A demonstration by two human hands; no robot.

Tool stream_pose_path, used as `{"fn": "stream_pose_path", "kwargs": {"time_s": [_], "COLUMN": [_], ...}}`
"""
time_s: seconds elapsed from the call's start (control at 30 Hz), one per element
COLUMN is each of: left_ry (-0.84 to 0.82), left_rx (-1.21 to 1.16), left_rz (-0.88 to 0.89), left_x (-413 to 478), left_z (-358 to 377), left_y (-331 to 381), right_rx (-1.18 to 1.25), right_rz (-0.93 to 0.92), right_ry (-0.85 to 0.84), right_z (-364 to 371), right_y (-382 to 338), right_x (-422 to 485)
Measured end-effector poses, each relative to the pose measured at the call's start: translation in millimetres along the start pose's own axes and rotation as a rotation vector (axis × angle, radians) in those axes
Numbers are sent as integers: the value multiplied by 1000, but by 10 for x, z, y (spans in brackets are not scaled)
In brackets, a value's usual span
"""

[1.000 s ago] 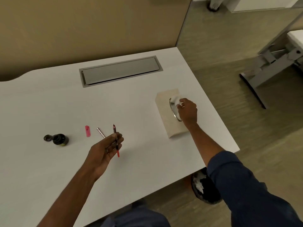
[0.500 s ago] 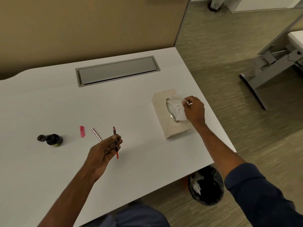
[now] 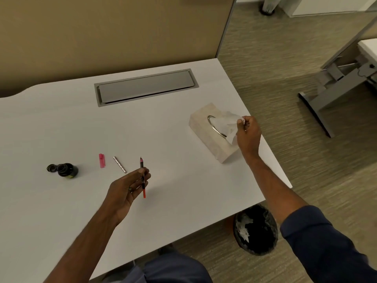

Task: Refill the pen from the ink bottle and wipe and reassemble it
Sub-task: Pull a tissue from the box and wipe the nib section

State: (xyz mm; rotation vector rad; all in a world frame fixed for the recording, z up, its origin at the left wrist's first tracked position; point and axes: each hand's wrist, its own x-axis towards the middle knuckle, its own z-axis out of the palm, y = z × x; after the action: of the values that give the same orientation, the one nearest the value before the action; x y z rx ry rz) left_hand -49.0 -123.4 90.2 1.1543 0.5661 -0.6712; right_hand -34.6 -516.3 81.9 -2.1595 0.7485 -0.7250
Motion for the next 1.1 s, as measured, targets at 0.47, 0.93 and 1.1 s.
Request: {"fn": "stream_pose_path", "kwargs": {"time_s": [0.47,0.93,1.1], "left_ry": [27,37,50], "left_rx": [37,46,55], "left_rz": [28,35,36], "left_x": [-105,-107,-95], "left_z": [-110,-125,-175], "left_y": [-28,-44,-34], "right_rx": [190,-62,-443], "right_rz": [138,84,-96], "right_ry": [173,-381,-649], "right_z": [12,65,288], "right_y": [177,302,376], "right_x": [-218,-112,-67]}}
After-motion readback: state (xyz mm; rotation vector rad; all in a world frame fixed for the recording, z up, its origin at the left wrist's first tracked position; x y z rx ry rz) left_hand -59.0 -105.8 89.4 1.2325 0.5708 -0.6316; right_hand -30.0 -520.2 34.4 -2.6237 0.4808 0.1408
